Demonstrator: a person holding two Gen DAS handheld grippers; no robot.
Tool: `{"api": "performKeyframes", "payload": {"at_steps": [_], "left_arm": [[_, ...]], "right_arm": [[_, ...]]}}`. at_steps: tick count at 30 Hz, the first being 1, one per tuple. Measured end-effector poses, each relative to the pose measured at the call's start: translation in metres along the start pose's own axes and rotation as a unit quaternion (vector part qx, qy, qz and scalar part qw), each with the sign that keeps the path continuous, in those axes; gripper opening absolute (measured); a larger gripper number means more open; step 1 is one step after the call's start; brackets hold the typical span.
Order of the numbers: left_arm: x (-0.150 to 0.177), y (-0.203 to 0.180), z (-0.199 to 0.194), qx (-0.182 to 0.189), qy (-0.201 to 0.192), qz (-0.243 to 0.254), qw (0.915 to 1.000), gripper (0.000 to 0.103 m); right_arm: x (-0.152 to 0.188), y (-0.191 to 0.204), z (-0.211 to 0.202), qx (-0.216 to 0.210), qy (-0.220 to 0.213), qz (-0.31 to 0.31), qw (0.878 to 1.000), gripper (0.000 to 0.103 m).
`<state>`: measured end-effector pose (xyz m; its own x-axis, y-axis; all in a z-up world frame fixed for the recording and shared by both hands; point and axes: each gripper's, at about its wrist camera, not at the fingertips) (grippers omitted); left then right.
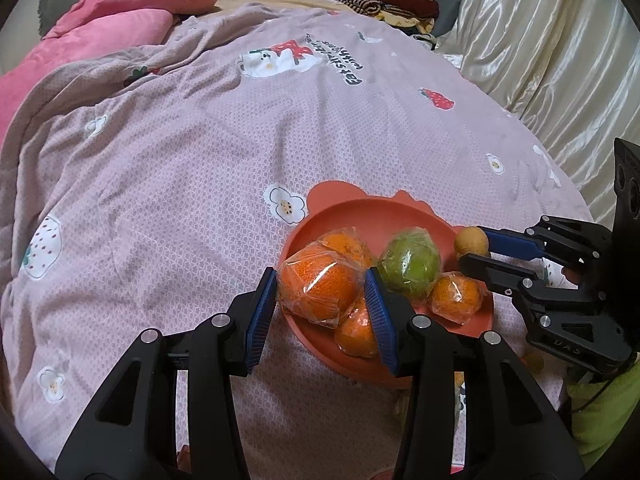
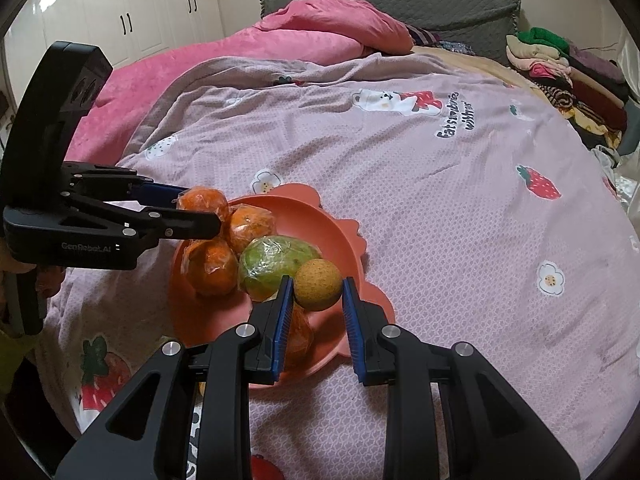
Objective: Organize fruits
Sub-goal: 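Lower both fruits onto the plate and open both tools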
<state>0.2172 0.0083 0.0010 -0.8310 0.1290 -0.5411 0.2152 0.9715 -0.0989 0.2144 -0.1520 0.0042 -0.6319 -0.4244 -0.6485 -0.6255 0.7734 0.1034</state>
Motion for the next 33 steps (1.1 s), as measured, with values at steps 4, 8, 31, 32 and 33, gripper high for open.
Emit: {"api": "performKeyframes", "payload": {"at_steps": [4, 8, 31, 32, 33], "left_arm": [[0.0, 0.0, 0.0, 0.0, 0.0, -0.001, 1.0, 0.037], [0.0, 0.0, 0.0, 0.0, 0.0, 0.0, 1.0, 0.037], [-0.001, 0.003, -0.004, -0.002, -0.006, -0.002, 1.0, 0.037], [-0.001, 0.003, -0.005, -0.002, -0.006, -0.001, 1.0, 0.037], [-0.001, 0.003, -0.005, -0.003, -0.007, -0.001, 1.0, 0.037]], "right_arm": [[0.0, 0.001, 0.0, 0.0, 0.0, -0.001, 1.0, 0.024], [0.0, 0.001, 0.0, 0.0, 0.0, -0.002, 1.0, 0.024], [0.001, 0.0, -0.009, 0.002, -0.012, 0.003, 1.0, 0.04], [0.001, 0.0, -0.009, 0.001, -0.012, 0.003, 1.0, 0.043], [0.001, 0.0, -0.01, 0.002, -0.012, 0.004, 1.0, 0.044]]}}
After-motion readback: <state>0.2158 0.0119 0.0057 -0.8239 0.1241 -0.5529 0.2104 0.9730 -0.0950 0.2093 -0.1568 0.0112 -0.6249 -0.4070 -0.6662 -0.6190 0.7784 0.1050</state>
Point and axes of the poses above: each gripper's, at about its wrist camera, not at the fingertips, and z roughly the way its jaws point, y to its left, x to its underside, and after that the axes turned 3 degrees about -x, right-handed
